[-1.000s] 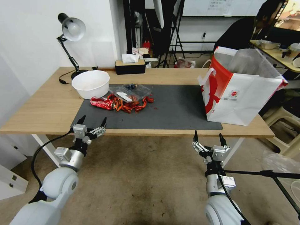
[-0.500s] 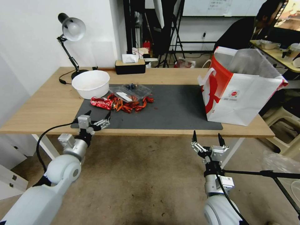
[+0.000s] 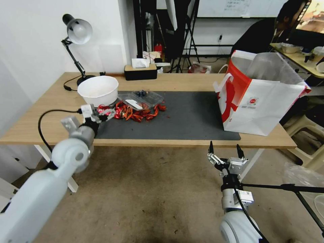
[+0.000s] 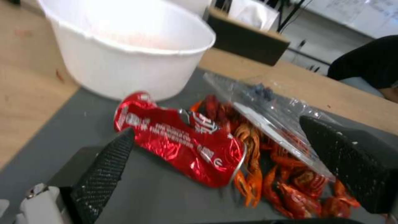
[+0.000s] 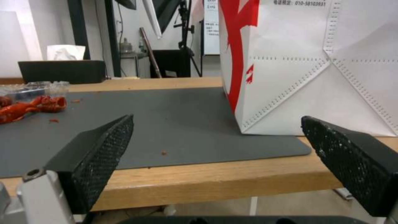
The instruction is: Pick up the trash from the table and place it into the takeout bag.
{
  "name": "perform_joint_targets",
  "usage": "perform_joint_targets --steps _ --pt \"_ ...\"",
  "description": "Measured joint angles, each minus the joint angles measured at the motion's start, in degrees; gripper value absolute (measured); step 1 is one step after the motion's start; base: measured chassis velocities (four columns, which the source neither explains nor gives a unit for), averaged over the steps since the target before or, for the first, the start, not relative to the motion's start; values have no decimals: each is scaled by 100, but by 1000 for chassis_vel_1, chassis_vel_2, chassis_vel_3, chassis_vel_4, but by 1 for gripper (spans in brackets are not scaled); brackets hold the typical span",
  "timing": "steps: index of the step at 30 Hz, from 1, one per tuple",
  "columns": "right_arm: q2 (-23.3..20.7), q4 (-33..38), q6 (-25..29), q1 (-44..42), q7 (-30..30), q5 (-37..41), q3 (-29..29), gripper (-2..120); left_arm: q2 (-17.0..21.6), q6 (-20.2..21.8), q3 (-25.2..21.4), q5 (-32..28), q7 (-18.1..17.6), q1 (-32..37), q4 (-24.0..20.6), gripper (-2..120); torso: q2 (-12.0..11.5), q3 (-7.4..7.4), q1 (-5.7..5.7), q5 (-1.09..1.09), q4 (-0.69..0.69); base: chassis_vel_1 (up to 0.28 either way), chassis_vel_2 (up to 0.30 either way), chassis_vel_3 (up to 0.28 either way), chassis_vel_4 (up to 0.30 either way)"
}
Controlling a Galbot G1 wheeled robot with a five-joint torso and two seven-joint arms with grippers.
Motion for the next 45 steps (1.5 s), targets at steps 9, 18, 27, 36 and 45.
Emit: perform_joint_targets --steps 9,18,27,36,45 --pt "34 -4 -9 18 -1 -27 -36 100 18 611 444 -1705 -1315 -1112 465 99 0 0 0 1 -1 0 0 0 0" --pt "49 13 -8 11 0 -25 -10 100 -157 802 1205 -2580 -2198 -2109 1209 99 0 0 0 0 -1 0 0 0 0" --pt "85 16 -1 24 2 1 11 100 -306 836 1774 -2642 -2543 -2814 1796 99 1 0 0 0 -1 0 0 0 0" --pt "104 1 3 63 3 13 13 100 -350 913 1998 -2645 -2692 -3061 2110 99 1 0 0 0 -1 0 0 0 0" --pt "121 -21 12 69 3 13 -1 100 -399 915 2108 -2532 -2720 -3149 2360 98 1 0 -1 0 -1 0 0 0 0"
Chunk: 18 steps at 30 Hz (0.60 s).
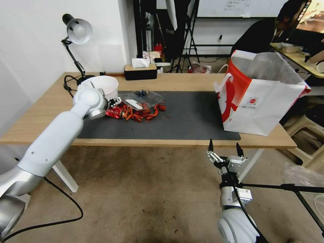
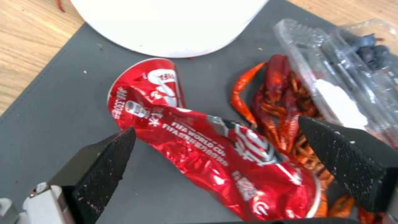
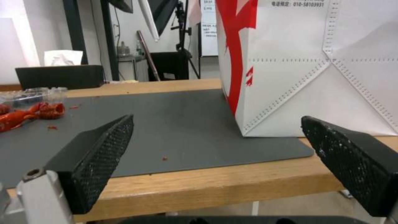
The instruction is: Pick up the trash from the table and place it into the takeout bag.
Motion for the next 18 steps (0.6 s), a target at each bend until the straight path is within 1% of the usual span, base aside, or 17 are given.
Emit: perform_joint_targets --steps 5,10,11,12,15,16,17,18 --pt "-4 -5 11 -5 0 0 5 100 -7 0 30 52 -13 55 22 98 0 0 0 0 1 0 0 0 0" --pt "0 -6 24 -26 3 0 5 100 -12 0 48 84 -14 71 57 96 0 0 0 0 0 0 0 0 0" --pt "2 -6 26 -28 3 -1 5 100 -12 0 50 87 -14 78 58 91 0 0 0 0 0 0 0 0 0" --pt "2 -6 26 -28 3 -1 5 100 -12 0 50 87 -14 78 58 91 0 0 0 0 0 0 0 0 0" --pt "1 -6 30 -36 4 -2 9 100 -11 0 53 101 -14 88 59 80 0 0 0 0 0 0 0 0 0" --pt "1 -6 30 -36 4 -2 9 100 -11 0 53 101 -14 88 59 80 0 0 0 0 0 0 0 0 0" --pt "0 -5 30 -37 5 -2 11 100 -10 0 53 101 -14 91 57 76 0 0 0 0 0 0 0 0 0" --pt "-4 -3 31 -37 7 -3 16 100 -8 0 53 101 -14 107 48 69 0 0 0 0 0 0 0 0 0"
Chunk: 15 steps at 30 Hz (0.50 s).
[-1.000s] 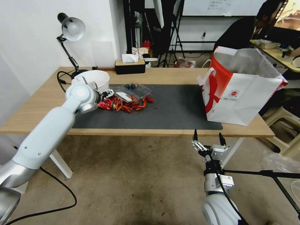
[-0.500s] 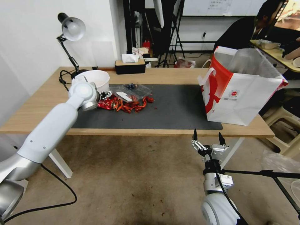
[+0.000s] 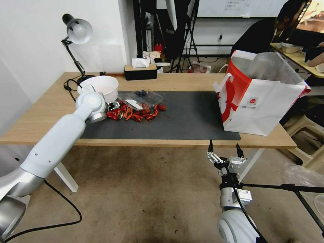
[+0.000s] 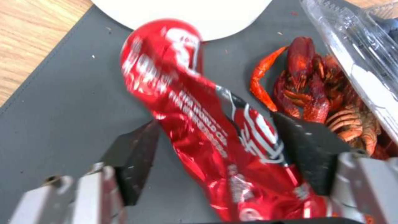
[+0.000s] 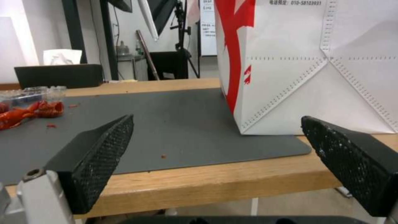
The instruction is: Pick up the trash from the table and place it into the takeout bag.
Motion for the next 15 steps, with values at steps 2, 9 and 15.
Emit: perform_joint_targets --steps 2,9,15 --pt "0 1 0 0 1 0 1 100 2 0 -1 2 0 12 -6 63 0 0 0 1 0 0 0 0 0" --pt "1 1 3 -7 5 -4 0 100 57 1 -33 25 16 106 -88 45 0 -2 0 2 -2 0 0 0 0" --pt "1 1 5 -4 5 -8 -8 100 178 30 -81 49 61 224 -243 29 0 -2 0 0 0 0 0 0 0"
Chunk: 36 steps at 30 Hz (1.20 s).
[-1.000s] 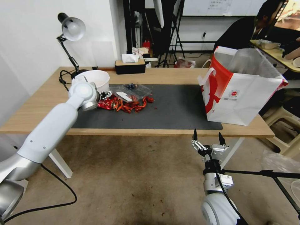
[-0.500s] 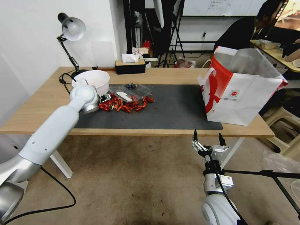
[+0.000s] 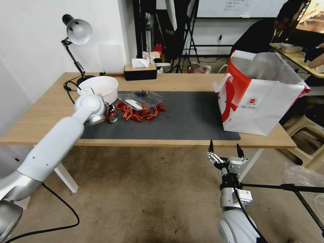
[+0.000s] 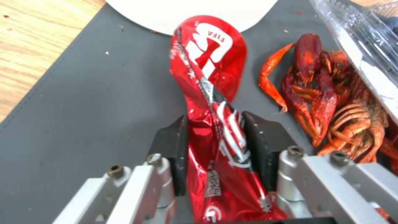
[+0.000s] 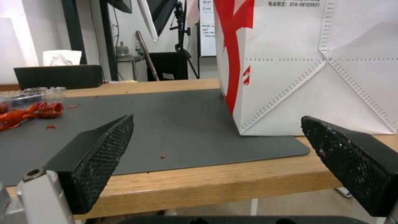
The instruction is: Pick up the trash from the table and place it into the takeout bag.
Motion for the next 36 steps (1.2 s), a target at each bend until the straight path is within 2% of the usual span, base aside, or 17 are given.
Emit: perform_joint_targets --steps 7,10,11,14,15,17,19,22,23,26,27,30,31,33,35,36 --pt "-1 -1 1 5 1 -4 -6 100 278 99 -68 91 170 244 -454 15 -1 2 1 -3 1 0 0 0 0" --pt "2 -8 1 13 1 -10 -21 100 523 190 -111 251 485 461 -903 12 -1 2 1 -2 2 0 0 0 0" --pt "2 -8 1 13 1 -10 -21 100 523 190 -111 251 485 461 -903 12 -1 2 1 -2 2 0 0 0 0" --pt "19 -18 1 18 -2 -30 -51 100 756 225 -173 627 936 684 -1367 12 -1 2 0 0 1 0 0 0 0" --pt "19 -18 1 18 -2 -30 -51 100 756 225 -173 627 936 684 -1367 12 -1 2 0 0 1 0 0 0 0" --pt "33 -22 1 18 -4 -51 -69 100 924 29 -210 1308 1496 907 -1589 12 -1 2 1 -1 0 0 0 0 0" --pt "34 -22 1 17 -4 -53 -72 100 953 -30 -223 1406 1615 949 -1623 12 -1 2 1 -1 1 0 0 0 0" --pt "28 -21 1 4 -6 -58 -75 100 1145 -587 -322 2012 2640 1224 -1840 12 -1 2 0 -1 1 0 0 0 0" --pt "28 -21 1 4 -6 -58 -75 100 1145 -587 -322 2012 2640 1224 -1840 12 -1 2 0 -1 1 0 0 0 0" --pt "29 -15 1 -4 -8 -69 -79 100 1271 -1281 -332 2462 3664 1361 -1905 12 -1 2 1 0 0 0 0 0 0" --pt "29 -15 1 -4 -8 -69 -79 100 1271 -1281 -332 2462 3664 1361 -1905 12 -1 2 1 0 0 0 0 0 0" --pt "40 -7 1 -9 -11 -83 -92 100 1346 -2021 -277 2693 4657 1388 -1875 12 -1 2 1 0 0 0 0 0 0" --pt "40 -7 1 -9 -11 -83 -92 100 1346 -2021 -277 2693 4657 1388 -1875 12 -1 2 1 0 0 0 0 0 0" --pt "40 -4 1 -13 -12 -89 -92 100 1388 -2533 -193 2727 5525 1340 -1824 12 -1 2 0 0 0 0 0 0 0" --pt "38 -3 1 -16 -12 -91 -88 100 1402 -2864 -65 2725 6077 1207 -1763 12 -1 1 0 0 0 0 0 0 0" --pt "38 -3 1 -16 -12 -91 -88 100 1402 -2864 -65 2725 6077 1207 -1763 12 -1 1 0 0 0 0 0 0 0"
